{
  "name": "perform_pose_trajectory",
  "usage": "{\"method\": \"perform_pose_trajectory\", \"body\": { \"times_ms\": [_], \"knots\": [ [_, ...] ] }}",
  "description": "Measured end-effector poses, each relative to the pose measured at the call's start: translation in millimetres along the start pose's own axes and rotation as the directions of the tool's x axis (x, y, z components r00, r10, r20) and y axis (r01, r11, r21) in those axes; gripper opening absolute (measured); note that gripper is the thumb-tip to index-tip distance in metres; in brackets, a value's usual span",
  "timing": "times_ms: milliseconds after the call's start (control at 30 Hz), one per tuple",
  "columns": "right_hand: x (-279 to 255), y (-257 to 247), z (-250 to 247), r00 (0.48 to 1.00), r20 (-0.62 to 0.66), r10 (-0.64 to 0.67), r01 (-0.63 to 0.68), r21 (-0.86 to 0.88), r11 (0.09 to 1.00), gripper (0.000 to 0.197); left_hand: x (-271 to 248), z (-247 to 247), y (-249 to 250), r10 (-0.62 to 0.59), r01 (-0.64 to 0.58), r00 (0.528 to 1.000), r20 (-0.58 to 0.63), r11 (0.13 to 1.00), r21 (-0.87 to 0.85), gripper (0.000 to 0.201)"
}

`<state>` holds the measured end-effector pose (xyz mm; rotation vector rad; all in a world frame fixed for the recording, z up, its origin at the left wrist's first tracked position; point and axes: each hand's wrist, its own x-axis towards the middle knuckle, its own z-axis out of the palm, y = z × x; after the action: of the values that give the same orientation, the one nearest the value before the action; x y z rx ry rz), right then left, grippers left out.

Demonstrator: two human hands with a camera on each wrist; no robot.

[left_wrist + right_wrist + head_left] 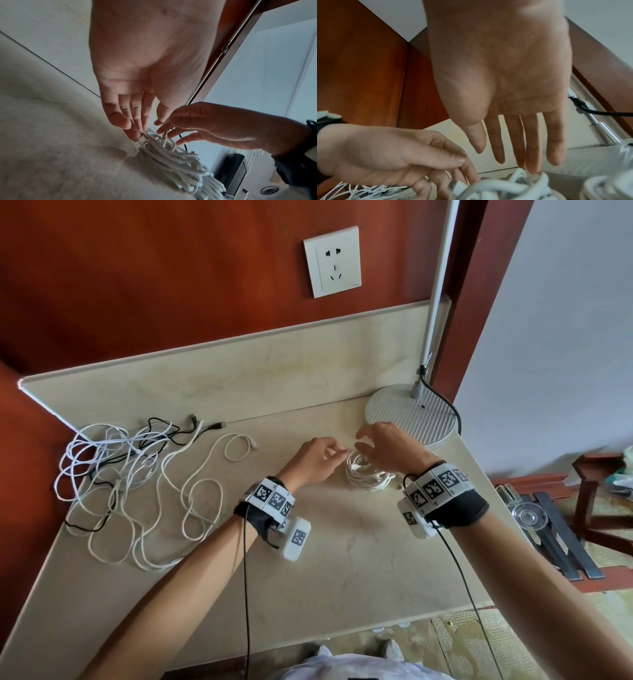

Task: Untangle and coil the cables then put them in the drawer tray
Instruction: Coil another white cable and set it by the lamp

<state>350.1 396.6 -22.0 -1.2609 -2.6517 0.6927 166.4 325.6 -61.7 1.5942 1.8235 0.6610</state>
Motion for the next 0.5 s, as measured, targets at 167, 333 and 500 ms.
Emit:
{"method": "perform_pose_trajectory", "body": {
  "times_ms": [167,333,500],
  "knots": [
    [10.3,-14.8,1.2,0.995,-0.079,-0.055,0.06,0.067,0.996,0.032,-11.8,-13.6,-7.1,-0.034,0.037,0.995,-0.099,0.999,0.03,0.022],
    [28.8,-53.7,14.7,0.949,-0.283,-0.135,0.235,0.354,0.905,0.019,-42.1,-41.4,-18.0,-0.066,0.09,0.951,-0.303,0.994,0.066,0.021],
    [43.9,-112.5,33.7,0.968,-0.247,-0.04,0.219,0.756,0.617,0.019,-97.4,-68.3,-44.5,-0.157,0.263,0.845,-0.511,0.955,0.141,0.017]
  ]
}}
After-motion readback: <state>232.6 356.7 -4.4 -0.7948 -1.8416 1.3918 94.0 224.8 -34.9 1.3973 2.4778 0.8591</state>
